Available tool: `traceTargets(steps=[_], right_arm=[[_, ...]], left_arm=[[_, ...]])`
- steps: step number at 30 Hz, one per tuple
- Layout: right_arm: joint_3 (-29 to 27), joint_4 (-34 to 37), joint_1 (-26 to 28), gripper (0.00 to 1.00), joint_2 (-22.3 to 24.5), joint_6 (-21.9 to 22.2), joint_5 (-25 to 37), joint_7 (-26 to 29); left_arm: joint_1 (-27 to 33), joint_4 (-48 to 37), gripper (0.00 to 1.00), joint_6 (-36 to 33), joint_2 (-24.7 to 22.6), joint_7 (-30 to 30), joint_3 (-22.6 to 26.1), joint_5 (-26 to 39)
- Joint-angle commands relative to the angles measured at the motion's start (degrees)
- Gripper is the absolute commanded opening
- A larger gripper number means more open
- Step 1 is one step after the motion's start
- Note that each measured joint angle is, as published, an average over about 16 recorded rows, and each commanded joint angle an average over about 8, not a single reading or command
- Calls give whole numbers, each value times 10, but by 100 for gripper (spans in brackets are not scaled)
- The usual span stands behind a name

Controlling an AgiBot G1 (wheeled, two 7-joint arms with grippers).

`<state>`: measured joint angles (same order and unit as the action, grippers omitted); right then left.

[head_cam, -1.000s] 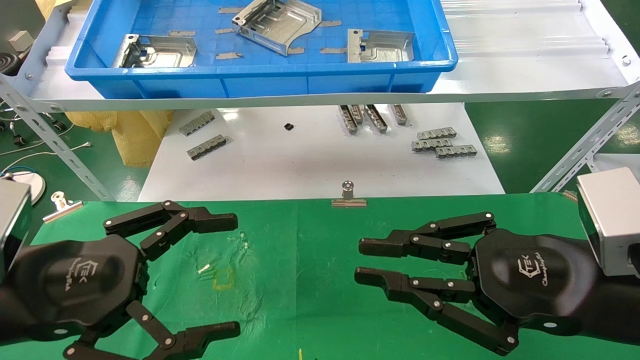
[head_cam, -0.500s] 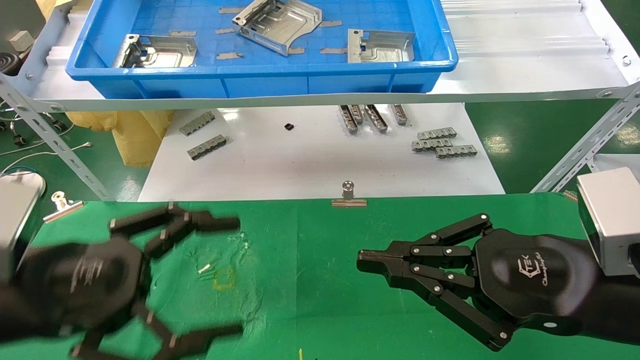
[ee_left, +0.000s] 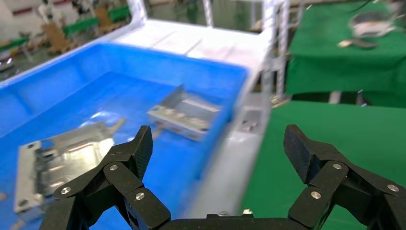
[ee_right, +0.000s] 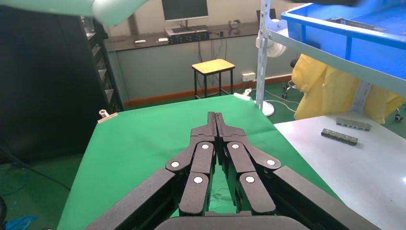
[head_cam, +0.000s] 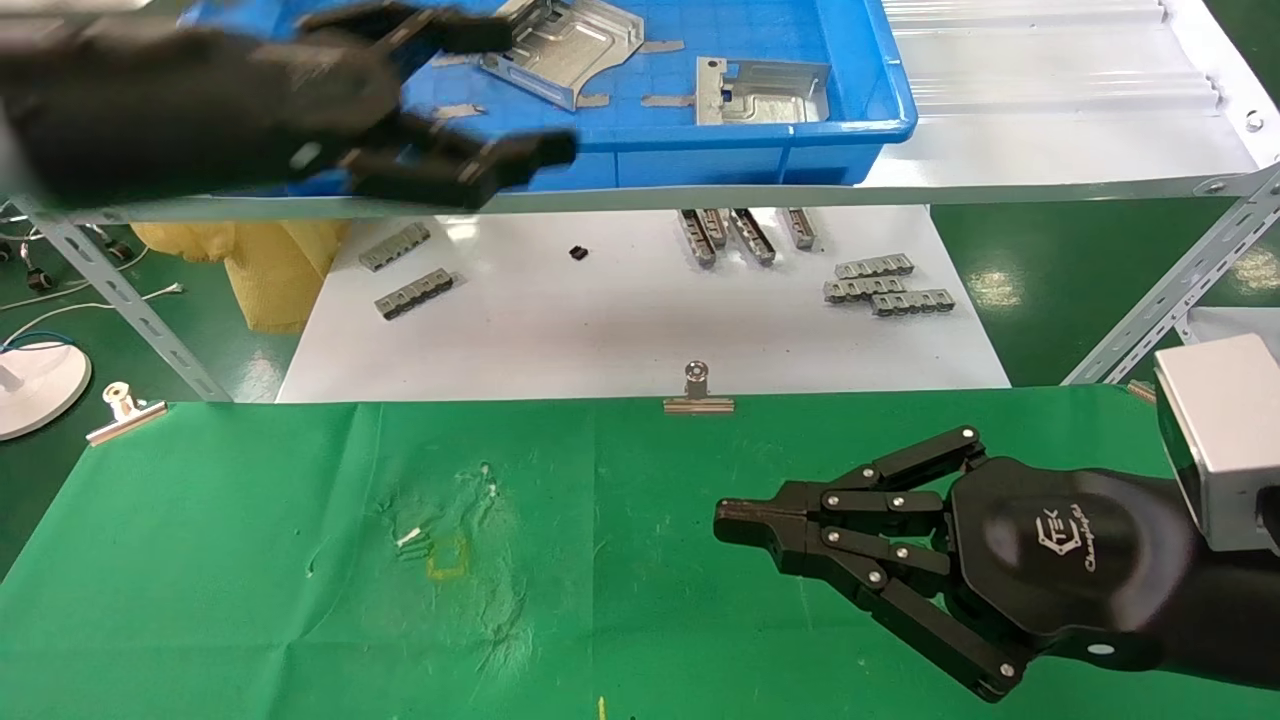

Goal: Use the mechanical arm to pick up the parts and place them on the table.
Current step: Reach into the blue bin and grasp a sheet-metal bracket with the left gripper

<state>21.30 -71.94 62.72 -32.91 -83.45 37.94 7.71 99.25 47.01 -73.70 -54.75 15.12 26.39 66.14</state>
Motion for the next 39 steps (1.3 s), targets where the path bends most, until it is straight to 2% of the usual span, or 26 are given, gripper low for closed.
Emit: traceTargets(steps=[1, 5, 10, 13, 16, 17, 24, 25, 39], right_arm=[[0, 0, 0, 0, 0, 0, 0, 0], [0, 0, 0, 0, 0, 0, 0, 0], [0, 0, 0, 0, 0, 0, 0, 0], [0, 0, 0, 0, 0, 0, 0, 0], [0, 0, 0, 0, 0, 0, 0, 0], [0, 0, 0, 0, 0, 0, 0, 0], [0, 0, 0, 0, 0, 0, 0, 0], [0, 0, 0, 0, 0, 0, 0, 0], [0, 0, 0, 0, 0, 0, 0, 0]], left_arm=[[45, -53, 100, 4, -32, -3, 20, 34], [105, -181, 100, 61, -101, -18, 39, 77], [156, -315, 100, 189, -180, -31, 48, 109], [171, -363, 100, 255, -213, -35, 54, 122], [173, -384, 99, 291, -229, -35, 63, 131], [172, -386, 92, 298, -232, -34, 67, 134], [163, -380, 7, 325, -235, -7, 102, 151], [162, -379, 1, 328, -235, -1, 106, 152], [155, -370, 0, 362, -233, 73, 137, 128]])
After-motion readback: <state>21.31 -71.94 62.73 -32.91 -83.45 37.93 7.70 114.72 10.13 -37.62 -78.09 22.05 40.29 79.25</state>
